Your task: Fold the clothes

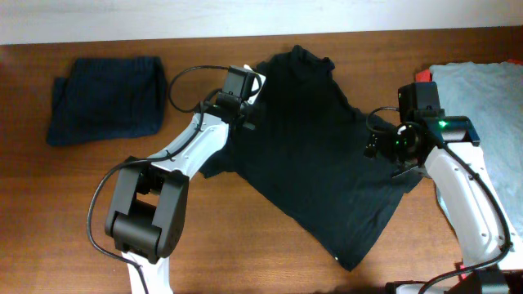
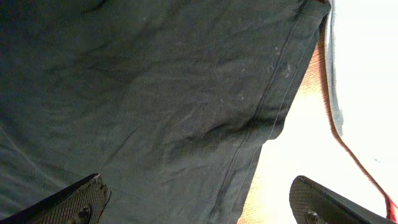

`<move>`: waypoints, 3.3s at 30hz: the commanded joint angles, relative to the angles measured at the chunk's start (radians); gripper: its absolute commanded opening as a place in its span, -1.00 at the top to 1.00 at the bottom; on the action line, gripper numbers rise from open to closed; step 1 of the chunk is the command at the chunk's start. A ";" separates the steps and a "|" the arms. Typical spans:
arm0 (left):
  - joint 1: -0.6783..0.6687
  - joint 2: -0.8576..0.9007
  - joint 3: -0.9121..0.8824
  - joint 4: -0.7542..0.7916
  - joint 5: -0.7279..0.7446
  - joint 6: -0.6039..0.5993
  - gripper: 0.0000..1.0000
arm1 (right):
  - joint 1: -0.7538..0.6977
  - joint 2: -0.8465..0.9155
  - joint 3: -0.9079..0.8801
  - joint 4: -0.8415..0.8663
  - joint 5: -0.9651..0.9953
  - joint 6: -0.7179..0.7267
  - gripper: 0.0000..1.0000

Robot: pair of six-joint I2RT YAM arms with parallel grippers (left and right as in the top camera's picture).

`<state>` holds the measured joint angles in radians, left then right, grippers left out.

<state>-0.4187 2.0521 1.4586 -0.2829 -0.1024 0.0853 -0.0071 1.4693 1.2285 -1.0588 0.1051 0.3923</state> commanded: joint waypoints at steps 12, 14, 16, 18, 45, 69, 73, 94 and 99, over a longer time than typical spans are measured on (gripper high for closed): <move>-0.007 0.080 0.015 -0.005 -0.007 -0.048 -0.27 | -0.006 -0.002 0.016 0.000 0.011 0.004 -0.97; -0.007 0.082 0.015 -0.005 -0.007 -0.048 -0.28 | -0.006 -0.002 0.016 0.000 0.011 0.004 -0.97; -0.007 0.082 0.015 -0.005 -0.008 -0.048 -0.28 | -0.006 -0.002 0.016 0.000 0.011 0.004 -0.97; -0.007 0.082 0.015 -0.005 -0.008 -0.048 -0.27 | -0.006 -0.002 0.016 0.000 0.011 0.004 -0.97; -0.006 0.130 0.085 -0.002 -0.082 -0.047 0.57 | -0.006 -0.002 0.016 0.000 0.011 0.004 -0.97; 0.095 0.132 0.085 0.071 -0.182 -0.001 0.70 | -0.006 -0.002 0.016 0.000 0.011 0.004 -0.97; 0.117 0.140 0.085 0.098 -0.182 -0.001 0.69 | -0.006 -0.002 0.016 0.000 0.011 0.004 -0.97; 0.200 0.114 0.187 -0.106 0.072 0.037 0.34 | -0.006 -0.002 0.016 0.000 0.011 0.004 -0.97; 0.199 0.114 0.242 -0.161 0.298 0.007 0.43 | -0.006 -0.002 0.016 0.000 0.011 0.004 -0.98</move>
<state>-0.2146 2.1975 1.6646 -0.4416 0.0021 0.1085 -0.0071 1.4693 1.2285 -1.0592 0.1051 0.3920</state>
